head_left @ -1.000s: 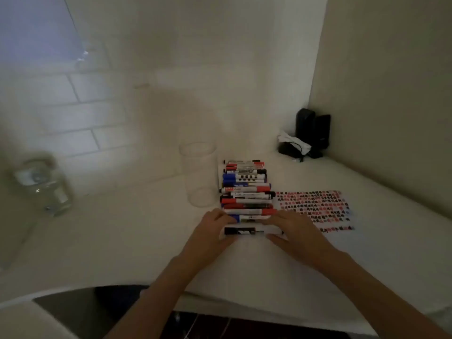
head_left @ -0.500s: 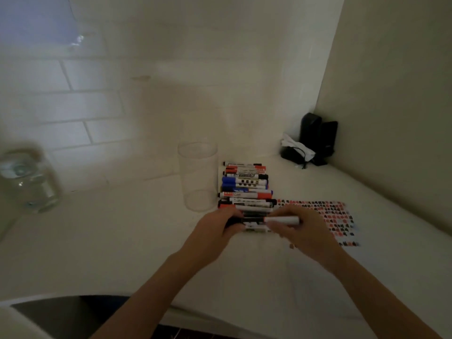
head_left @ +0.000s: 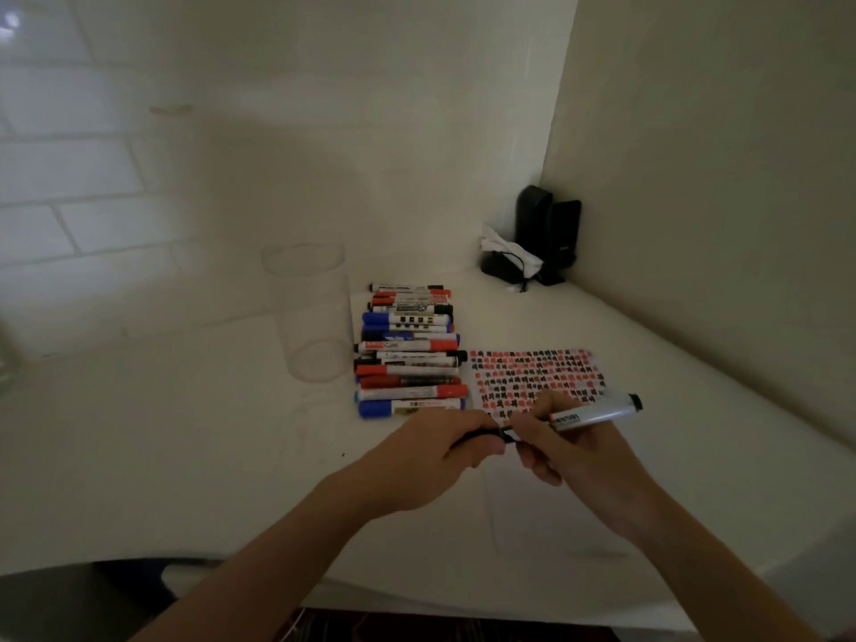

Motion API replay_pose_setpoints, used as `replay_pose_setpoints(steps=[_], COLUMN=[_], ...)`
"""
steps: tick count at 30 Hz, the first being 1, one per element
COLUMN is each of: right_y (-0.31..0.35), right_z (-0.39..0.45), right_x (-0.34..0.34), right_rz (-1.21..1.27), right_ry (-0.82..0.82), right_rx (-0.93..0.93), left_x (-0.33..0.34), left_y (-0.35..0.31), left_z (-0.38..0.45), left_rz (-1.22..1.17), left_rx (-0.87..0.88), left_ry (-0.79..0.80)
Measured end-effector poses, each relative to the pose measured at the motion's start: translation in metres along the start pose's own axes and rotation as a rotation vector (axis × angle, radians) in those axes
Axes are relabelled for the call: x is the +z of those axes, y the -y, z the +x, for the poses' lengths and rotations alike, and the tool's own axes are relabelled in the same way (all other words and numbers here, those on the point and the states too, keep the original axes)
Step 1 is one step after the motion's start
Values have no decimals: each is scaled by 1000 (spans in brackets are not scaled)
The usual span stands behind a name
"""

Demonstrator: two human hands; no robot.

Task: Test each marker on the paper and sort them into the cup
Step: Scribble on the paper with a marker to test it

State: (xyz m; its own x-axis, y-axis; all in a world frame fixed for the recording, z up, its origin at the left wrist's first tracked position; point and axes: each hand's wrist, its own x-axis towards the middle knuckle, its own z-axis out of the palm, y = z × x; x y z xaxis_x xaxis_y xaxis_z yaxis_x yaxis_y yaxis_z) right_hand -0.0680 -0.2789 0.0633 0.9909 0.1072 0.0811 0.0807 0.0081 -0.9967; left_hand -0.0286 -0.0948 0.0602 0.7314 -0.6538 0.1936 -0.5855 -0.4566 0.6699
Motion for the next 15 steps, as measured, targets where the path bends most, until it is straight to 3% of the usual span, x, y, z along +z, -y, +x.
replay_pose_setpoints(steps=[4, 10, 12, 13, 15], right_y=[-5, -14, -12, -8, 2], right_z=[-3, 7, 10, 11, 13], right_x=[-3, 4, -13, -23, -35], right_rz=[-13, 19, 46, -21, -449], right_ry=[-2, -39, -125, -198, -255], right_rx=[6, 85, 95, 43, -93], left_x=[-1, 10, 7, 3, -4], left_y=[5, 23, 34, 38, 43], left_z=[5, 7, 0, -3, -4], left_rz=[-23, 11, 33, 61, 153], left_rx=[-28, -81, -103, -99, -75], left_ry=[125, -111, -169, -185, -162])
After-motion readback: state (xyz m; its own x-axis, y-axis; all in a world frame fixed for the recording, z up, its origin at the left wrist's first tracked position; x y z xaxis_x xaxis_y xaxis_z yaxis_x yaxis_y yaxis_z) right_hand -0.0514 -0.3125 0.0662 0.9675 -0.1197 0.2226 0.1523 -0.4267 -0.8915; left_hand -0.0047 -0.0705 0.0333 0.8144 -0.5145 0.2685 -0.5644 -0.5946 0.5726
